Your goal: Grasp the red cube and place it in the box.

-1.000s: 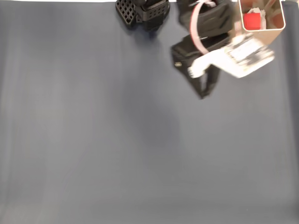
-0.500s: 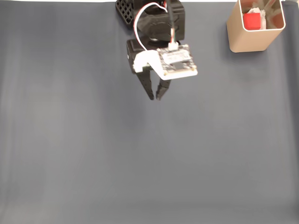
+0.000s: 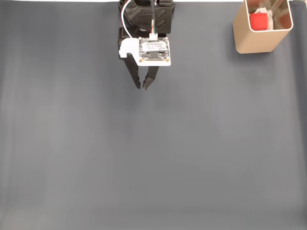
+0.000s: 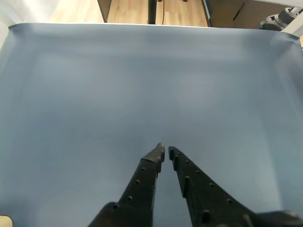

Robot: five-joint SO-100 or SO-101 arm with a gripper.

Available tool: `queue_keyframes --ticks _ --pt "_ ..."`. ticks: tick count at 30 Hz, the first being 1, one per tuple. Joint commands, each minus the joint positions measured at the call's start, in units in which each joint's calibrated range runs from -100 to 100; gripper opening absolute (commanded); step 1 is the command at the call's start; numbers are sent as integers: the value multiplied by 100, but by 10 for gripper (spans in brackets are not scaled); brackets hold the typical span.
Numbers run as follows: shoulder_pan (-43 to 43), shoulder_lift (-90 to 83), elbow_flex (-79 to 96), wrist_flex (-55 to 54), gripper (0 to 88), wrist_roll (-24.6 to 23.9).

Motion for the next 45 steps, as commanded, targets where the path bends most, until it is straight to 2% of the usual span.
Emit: queue_keyframes --ticks 1,17,25,34,45 --pt "10 -552 316 -82 0 20" --pt "-26 -2449 2305 197 0 -29" --pt "-324 -2571 2314 951 0 -332" --pt "-281 -2571 2314 1844 0 -190" --pt "-281 -2571 2314 2410 0 -176"
